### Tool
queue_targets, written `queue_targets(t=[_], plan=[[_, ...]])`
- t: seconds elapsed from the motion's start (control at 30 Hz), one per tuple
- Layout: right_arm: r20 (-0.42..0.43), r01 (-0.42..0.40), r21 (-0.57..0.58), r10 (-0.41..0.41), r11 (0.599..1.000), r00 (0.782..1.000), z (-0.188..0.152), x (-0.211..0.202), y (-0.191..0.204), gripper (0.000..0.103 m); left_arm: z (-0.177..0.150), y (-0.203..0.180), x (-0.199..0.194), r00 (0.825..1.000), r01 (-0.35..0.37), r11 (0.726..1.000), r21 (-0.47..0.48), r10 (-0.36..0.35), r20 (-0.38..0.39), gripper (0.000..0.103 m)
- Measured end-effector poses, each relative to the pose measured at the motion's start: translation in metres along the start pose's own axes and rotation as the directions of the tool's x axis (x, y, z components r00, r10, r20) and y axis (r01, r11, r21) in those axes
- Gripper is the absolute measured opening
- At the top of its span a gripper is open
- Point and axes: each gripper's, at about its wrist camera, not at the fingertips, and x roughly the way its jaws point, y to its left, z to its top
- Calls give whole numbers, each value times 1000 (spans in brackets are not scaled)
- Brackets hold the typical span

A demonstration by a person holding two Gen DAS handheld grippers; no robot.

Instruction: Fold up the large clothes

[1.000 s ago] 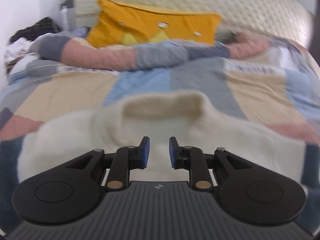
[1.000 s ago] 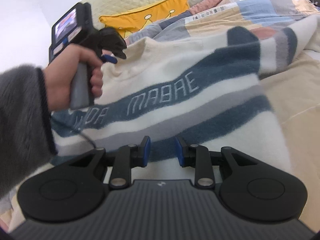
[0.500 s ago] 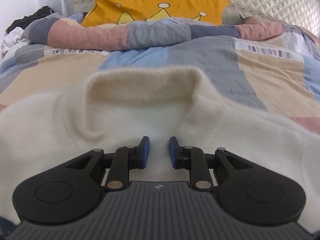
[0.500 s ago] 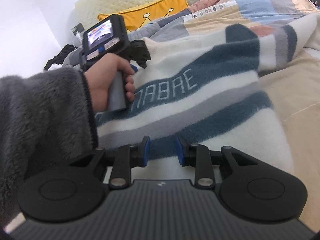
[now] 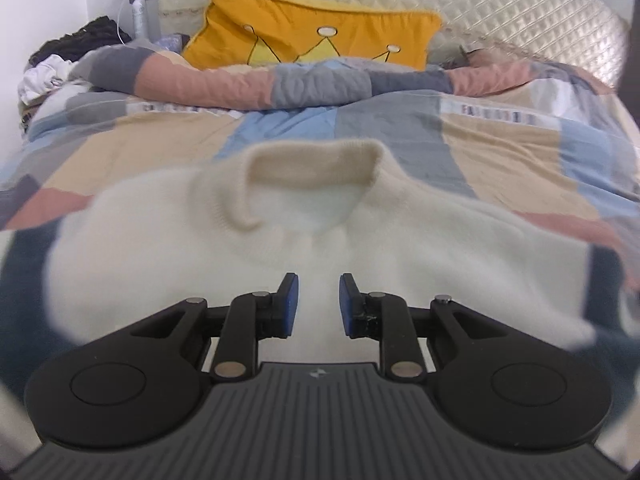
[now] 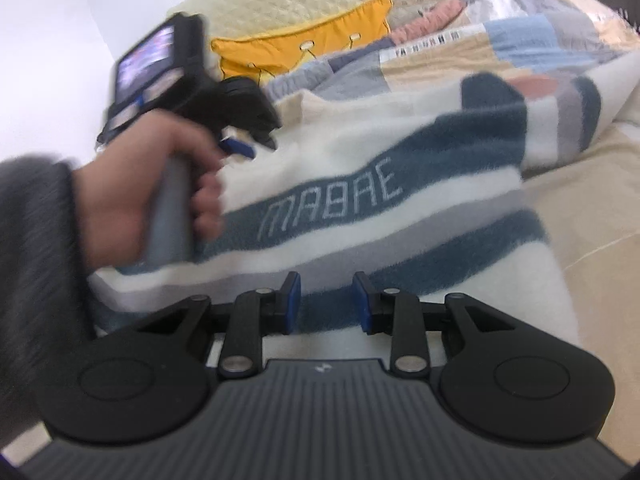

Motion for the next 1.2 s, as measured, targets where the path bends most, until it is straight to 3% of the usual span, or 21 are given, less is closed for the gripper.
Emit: queue_targets(t=[0.27, 0.6, 0.87, 1.2], plan=[[66, 6, -75, -1, 997, 998, -1, -32, 12, 33, -51, 48, -127, 999, 15, 999, -37, -13, 46, 26], [92, 8, -127, 3, 992, 996, -17, -81, 29, 33, -131, 98, -239, 997, 46, 995, -93, -40, 64, 26], [133, 26, -128, -9, 991, 991, -24, -116, 39, 33, -189, 113, -271, 994, 100, 991, -89, -96, 53, 26], [156, 105, -105, -87, 989, 984, -28, -127, 43, 33, -209, 116, -270, 989, 144, 985, -98, -140, 53, 26]])
